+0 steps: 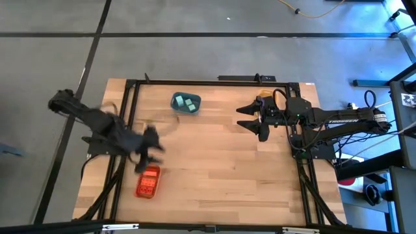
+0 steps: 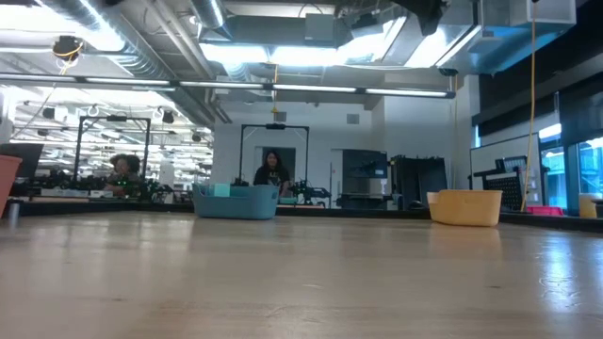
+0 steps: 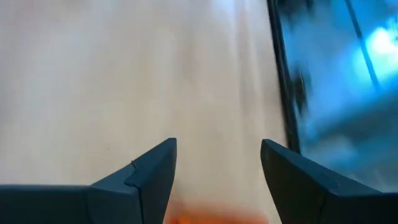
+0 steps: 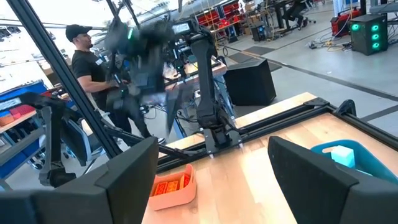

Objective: Sort & place blocks by color
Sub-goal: Return to Home Position

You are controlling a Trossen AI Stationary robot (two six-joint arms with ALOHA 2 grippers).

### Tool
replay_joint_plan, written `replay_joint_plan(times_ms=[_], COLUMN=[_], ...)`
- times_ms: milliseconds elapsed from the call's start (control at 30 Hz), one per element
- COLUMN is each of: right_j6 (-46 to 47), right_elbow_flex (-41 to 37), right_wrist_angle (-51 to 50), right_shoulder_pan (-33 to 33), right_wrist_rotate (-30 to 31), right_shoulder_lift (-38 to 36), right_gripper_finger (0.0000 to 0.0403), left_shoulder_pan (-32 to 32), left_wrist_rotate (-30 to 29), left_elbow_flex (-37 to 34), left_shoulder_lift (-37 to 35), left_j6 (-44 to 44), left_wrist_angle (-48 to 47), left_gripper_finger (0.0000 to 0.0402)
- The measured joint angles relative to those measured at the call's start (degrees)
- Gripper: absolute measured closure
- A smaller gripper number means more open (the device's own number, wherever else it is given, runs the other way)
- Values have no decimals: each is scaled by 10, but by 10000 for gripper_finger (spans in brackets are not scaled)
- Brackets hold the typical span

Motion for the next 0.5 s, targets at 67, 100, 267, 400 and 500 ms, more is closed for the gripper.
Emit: replay_joint_plan(times_ms=[67, 100, 267, 400, 500], right_j6=[0, -1, -18, -16, -15], right_elbow_flex=[0, 0, 0, 0, 0], right_wrist_angle=[0, 0, 6, 13, 13], right_shoulder_pan=[0, 0, 0, 0, 0], right_wrist_rotate=[0, 0, 0, 0, 0], right_shoulder_lift=[0, 0, 0, 0, 0], right_gripper_finger=[96, 96, 96, 96, 96], left_shoulder_pan=[44, 68, 182, 236, 243], left_wrist_rotate=[-53, -75, -118, -84, -71], left_elbow_flex=[35, 48, 54, 11, -36], left_shoulder_lift=[-25, -36, -90, -122, -137], left_j6=[52, 81, 213, 251, 254], left_wrist_angle=[7, 17, 147, 239, 311], left_gripper_finger=[177, 177, 178, 180, 194])
